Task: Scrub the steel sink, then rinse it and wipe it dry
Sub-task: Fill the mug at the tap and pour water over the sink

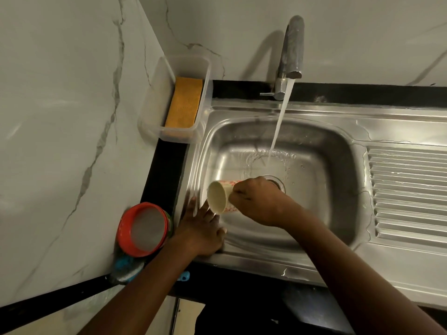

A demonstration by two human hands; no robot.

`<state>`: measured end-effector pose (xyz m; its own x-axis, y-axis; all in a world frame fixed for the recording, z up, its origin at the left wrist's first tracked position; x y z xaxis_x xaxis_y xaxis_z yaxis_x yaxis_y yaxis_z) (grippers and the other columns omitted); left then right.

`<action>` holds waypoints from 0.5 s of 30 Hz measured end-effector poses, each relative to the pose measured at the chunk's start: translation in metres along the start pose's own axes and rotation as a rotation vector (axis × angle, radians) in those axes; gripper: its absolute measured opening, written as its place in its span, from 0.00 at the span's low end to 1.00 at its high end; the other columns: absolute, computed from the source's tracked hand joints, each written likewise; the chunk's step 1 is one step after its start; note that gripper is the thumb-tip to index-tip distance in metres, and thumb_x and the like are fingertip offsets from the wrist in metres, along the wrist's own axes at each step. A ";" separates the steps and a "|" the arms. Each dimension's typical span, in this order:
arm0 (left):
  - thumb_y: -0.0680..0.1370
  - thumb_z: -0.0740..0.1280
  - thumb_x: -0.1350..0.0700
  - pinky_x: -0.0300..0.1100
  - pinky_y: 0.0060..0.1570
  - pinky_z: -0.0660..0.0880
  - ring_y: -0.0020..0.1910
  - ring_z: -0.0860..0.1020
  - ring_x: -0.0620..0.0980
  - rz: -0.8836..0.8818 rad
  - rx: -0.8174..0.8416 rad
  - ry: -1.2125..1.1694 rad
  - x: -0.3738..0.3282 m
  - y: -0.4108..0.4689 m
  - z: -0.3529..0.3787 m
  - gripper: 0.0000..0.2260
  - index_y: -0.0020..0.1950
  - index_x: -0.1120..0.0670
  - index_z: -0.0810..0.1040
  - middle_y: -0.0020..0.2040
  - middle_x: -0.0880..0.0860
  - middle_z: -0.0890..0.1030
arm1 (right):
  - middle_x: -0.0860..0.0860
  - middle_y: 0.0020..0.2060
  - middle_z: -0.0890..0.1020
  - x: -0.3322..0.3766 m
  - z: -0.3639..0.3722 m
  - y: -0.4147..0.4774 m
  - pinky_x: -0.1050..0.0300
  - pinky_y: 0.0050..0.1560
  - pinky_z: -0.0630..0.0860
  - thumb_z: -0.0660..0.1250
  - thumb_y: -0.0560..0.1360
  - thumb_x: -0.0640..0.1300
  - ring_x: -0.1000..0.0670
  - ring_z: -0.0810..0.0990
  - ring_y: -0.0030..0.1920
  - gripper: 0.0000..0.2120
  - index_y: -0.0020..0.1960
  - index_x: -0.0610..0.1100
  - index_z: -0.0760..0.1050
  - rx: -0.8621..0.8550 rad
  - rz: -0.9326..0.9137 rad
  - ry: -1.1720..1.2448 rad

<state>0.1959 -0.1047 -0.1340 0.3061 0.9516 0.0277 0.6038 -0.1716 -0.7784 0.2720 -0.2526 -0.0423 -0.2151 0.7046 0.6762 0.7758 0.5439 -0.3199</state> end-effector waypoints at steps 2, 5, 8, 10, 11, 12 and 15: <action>0.83 0.39 0.39 0.62 0.79 0.27 0.86 0.41 0.57 -0.001 -0.074 0.056 0.001 0.000 -0.001 0.33 0.88 0.50 0.48 0.88 0.55 0.48 | 0.50 0.29 0.75 -0.002 0.003 -0.006 0.52 0.31 0.70 0.62 0.78 0.51 0.50 0.73 0.29 0.17 0.33 0.44 0.74 0.044 -0.037 0.004; 0.85 0.41 0.43 0.67 0.80 0.33 0.86 0.48 0.57 0.014 -0.082 0.193 -0.004 -0.002 0.001 0.31 0.84 0.51 0.64 0.85 0.55 0.60 | 0.51 0.28 0.75 -0.022 0.000 -0.020 0.56 0.31 0.68 0.63 0.78 0.51 0.51 0.72 0.29 0.19 0.30 0.46 0.72 0.107 -0.008 -0.013; 0.86 0.42 0.44 0.69 0.79 0.34 0.85 0.56 0.55 0.058 -0.061 0.143 -0.008 -0.003 0.001 0.30 0.76 0.51 0.76 0.78 0.52 0.75 | 0.48 0.32 0.80 -0.061 -0.012 -0.037 0.50 0.38 0.75 0.65 0.80 0.49 0.50 0.77 0.34 0.18 0.34 0.43 0.78 0.123 0.124 -0.027; 0.86 0.41 0.43 0.66 0.80 0.34 0.82 0.63 0.53 0.089 -0.022 0.078 -0.013 -0.003 0.002 0.31 0.74 0.52 0.79 0.74 0.53 0.79 | 0.47 0.33 0.82 -0.090 -0.025 -0.047 0.47 0.41 0.78 0.66 0.80 0.48 0.49 0.81 0.35 0.17 0.37 0.41 0.81 0.091 0.236 0.039; 0.86 0.41 0.42 0.62 0.82 0.37 0.79 0.68 0.53 0.111 0.010 0.036 -0.019 -0.002 0.002 0.32 0.72 0.53 0.80 0.72 0.55 0.80 | 0.46 0.33 0.84 -0.102 -0.030 -0.051 0.46 0.43 0.80 0.66 0.80 0.48 0.48 0.83 0.36 0.17 0.38 0.41 0.82 0.070 0.287 0.084; 0.87 0.42 0.42 0.58 0.83 0.44 0.75 0.73 0.54 0.132 0.049 -0.037 -0.025 -0.002 0.000 0.32 0.70 0.55 0.80 0.71 0.57 0.81 | 0.46 0.33 0.84 -0.113 -0.034 -0.054 0.45 0.43 0.81 0.66 0.80 0.49 0.48 0.84 0.36 0.17 0.38 0.42 0.83 0.040 0.333 0.118; 0.88 0.48 0.41 0.50 0.71 0.68 0.70 0.76 0.58 0.185 0.173 -0.307 -0.045 0.002 -0.008 0.27 0.71 0.55 0.79 0.72 0.60 0.78 | 0.47 0.35 0.85 -0.125 -0.040 -0.053 0.43 0.45 0.83 0.64 0.80 0.51 0.46 0.85 0.38 0.17 0.40 0.43 0.84 -0.078 0.417 0.144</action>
<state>0.1892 -0.1503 -0.1322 0.1482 0.9452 -0.2910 0.4185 -0.3265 -0.8475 0.2812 -0.3876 -0.0837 0.2063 0.7829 0.5869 0.8222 0.1865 -0.5378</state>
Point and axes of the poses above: each hand's wrist, its own y-axis towards the middle knuckle, its own z-axis out of the palm, x = y × z, the point moved 6 cm from there along y, towards the middle knuckle
